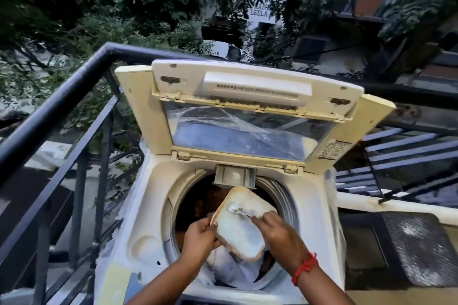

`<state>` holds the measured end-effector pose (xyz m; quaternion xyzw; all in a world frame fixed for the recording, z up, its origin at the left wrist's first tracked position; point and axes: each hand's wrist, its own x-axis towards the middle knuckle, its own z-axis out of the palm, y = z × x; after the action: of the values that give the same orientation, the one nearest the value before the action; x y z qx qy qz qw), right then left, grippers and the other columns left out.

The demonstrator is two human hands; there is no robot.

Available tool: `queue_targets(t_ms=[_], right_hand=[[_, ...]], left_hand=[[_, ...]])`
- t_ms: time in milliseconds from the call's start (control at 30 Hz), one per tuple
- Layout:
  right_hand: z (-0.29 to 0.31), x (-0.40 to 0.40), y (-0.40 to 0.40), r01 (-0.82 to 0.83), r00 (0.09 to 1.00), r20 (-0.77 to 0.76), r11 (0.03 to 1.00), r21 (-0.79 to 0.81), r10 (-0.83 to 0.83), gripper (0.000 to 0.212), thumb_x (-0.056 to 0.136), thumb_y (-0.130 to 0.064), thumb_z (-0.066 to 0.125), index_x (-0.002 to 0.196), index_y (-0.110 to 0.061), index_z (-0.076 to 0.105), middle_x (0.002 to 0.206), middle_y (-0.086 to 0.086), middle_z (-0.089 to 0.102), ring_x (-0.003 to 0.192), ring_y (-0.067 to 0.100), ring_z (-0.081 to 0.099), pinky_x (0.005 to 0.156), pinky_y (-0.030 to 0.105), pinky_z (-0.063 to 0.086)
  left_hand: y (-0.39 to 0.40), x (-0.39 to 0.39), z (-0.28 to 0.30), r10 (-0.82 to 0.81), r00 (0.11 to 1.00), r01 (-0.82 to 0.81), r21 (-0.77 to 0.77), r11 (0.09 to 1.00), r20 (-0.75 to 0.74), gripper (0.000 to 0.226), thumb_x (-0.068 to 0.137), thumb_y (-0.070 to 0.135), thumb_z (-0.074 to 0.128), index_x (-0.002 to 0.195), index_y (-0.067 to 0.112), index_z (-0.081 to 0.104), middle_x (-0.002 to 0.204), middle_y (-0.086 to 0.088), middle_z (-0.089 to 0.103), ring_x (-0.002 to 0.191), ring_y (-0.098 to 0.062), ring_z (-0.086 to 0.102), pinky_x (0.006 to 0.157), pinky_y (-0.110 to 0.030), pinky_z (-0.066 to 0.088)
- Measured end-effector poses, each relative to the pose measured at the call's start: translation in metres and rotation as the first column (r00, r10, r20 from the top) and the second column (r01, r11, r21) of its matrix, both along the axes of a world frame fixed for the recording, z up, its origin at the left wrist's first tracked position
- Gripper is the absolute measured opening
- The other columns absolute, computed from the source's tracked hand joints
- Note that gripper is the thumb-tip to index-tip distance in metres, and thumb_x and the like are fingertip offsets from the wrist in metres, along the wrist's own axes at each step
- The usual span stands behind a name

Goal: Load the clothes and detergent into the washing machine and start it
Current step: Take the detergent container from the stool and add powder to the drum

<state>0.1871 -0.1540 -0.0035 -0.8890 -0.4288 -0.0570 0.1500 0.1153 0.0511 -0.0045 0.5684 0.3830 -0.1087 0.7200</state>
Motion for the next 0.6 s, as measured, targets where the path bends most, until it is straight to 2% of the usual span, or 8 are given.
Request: queue_targets(t_ms=[100, 200, 267, 333, 433, 500, 533, 600], right_hand=[[-0.004, -0.016, -0.033, 0.082, 0.996, -0.039, 0.997, -0.018, -0.082, 0.04, 0.077, -0.001, 0.07, 0.115, -0.01, 0.065, 0.087, 0.003, 0.059, 0.08, 0.021, 0.06, 0.063, 0.031, 0.053], [0.007, -0.025, -0.069, 0.21, 0.978, -0.002, 0.978, 0.0, -0.21, 0.039, 0.075, -0.009, 0.074, 0.111, -0.021, 0.066, 0.087, 0.0, 0.061, 0.082, 0.021, 0.057, 0.066, 0.033, 0.046], [0.016, -0.029, -0.097, 0.318, 0.948, 0.015, 0.948, 0.023, -0.319, 0.028, 0.078, -0.023, 0.071, 0.104, -0.03, 0.066, 0.09, -0.006, 0.062, 0.088, 0.019, 0.054, 0.067, 0.034, 0.035], [0.019, -0.032, -0.122, 0.417, 0.909, -0.01, 0.908, 0.049, -0.417, 0.017, 0.083, -0.039, 0.061, 0.098, -0.034, 0.067, 0.093, -0.011, 0.062, 0.093, 0.017, 0.051, 0.07, 0.033, 0.032], [0.014, -0.037, -0.166, 0.561, 0.828, -0.085, 0.821, 0.105, -0.554, 0.025, 0.085, -0.048, 0.053, 0.096, -0.033, 0.07, 0.096, -0.01, 0.061, 0.097, 0.014, 0.048, 0.076, 0.032, 0.034], [0.017, -0.04, -0.19, 0.662, 0.75, -0.199, 0.708, 0.246, -0.631, 0.02, 0.088, -0.039, 0.057, 0.098, -0.03, 0.071, 0.1, -0.006, 0.058, 0.101, 0.01, 0.047, 0.087, 0.024, 0.037], [0.019, -0.041, -0.202, 0.721, 0.692, -0.286, 0.608, 0.333, -0.664, 0.015, 0.089, -0.03, 0.061, 0.099, -0.026, 0.072, 0.102, -0.003, 0.056, 0.103, 0.003, 0.047, 0.091, 0.016, 0.037], [0.026, -0.045, -0.227, 0.827, 0.534, -0.452, 0.329, 0.456, -0.715, 0.017, 0.085, -0.012, 0.07, 0.101, -0.018, 0.071, 0.104, 0.002, 0.052, 0.1, -0.006, 0.051, 0.086, 0.003, 0.036]], left_hand=[[-0.027, 0.009, 0.009, -0.063, 0.998, 0.063, -0.02, 0.998, 0.031, 0.02, 0.099, 0.005, 0.047, 0.104, -0.001, 0.066, 0.093, -0.021, 0.073, 0.087, -0.033, 0.071, 0.074, -0.042, 0.059], [-0.059, 0.017, 0.017, -0.113, 0.99, 0.117, -0.046, 0.992, 0.079, 0.019, 0.098, 0.001, 0.045, 0.097, -0.006, 0.064, 0.079, -0.019, 0.071, 0.067, -0.025, 0.069, 0.055, -0.032, 0.057], [-0.087, 0.023, 0.025, -0.165, 0.978, 0.173, -0.054, 0.984, 0.127, 0.02, 0.098, 0.0, 0.045, 0.096, -0.009, 0.063, 0.071, -0.015, 0.069, 0.059, -0.019, 0.064, 0.05, -0.026, 0.052], [-0.113, 0.031, 0.031, -0.189, 0.971, 0.203, -0.091, 0.975, 0.146, 0.02, 0.097, 0.0, 0.046, 0.095, -0.009, 0.064, 0.077, -0.018, 0.07, 0.062, -0.02, 0.066, 0.051, -0.026, 0.054], [-0.159, 0.048, 0.032, -0.254, 0.955, 0.269, -0.095, 0.958, 0.151, 0.019, 0.097, 0.0, 0.046, 0.089, -0.006, 0.062, 0.08, -0.02, 0.066, 0.064, -0.022, 0.065, 0.053, -0.027, 0.055], [-0.188, 0.058, 0.029, -0.303, 0.939, 0.32, -0.089, 0.943, 0.163, 0.019, 0.098, 0.002, 0.047, 0.091, -0.005, 0.063, 0.081, -0.019, 0.068, 0.068, -0.023, 0.066, 0.056, -0.027, 0.056], [-0.204, 0.063, 0.028, -0.327, 0.93, 0.344, -0.088, 0.935, 0.167, 0.018, 0.097, 0.003, 0.048, 0.091, -0.002, 0.064, 0.081, -0.017, 0.068, 0.07, -0.023, 0.066, 0.058, -0.027, 0.056], [-0.238, 0.071, 0.026, -0.39, 0.904, 0.407, -0.075, 0.91, 0.174, 0.017, 0.097, 0.005, 0.05, 0.088, 0.002, 0.065, 0.081, -0.015, 0.067, 0.073, -0.025, 0.062, 0.061, -0.028, 0.055]])
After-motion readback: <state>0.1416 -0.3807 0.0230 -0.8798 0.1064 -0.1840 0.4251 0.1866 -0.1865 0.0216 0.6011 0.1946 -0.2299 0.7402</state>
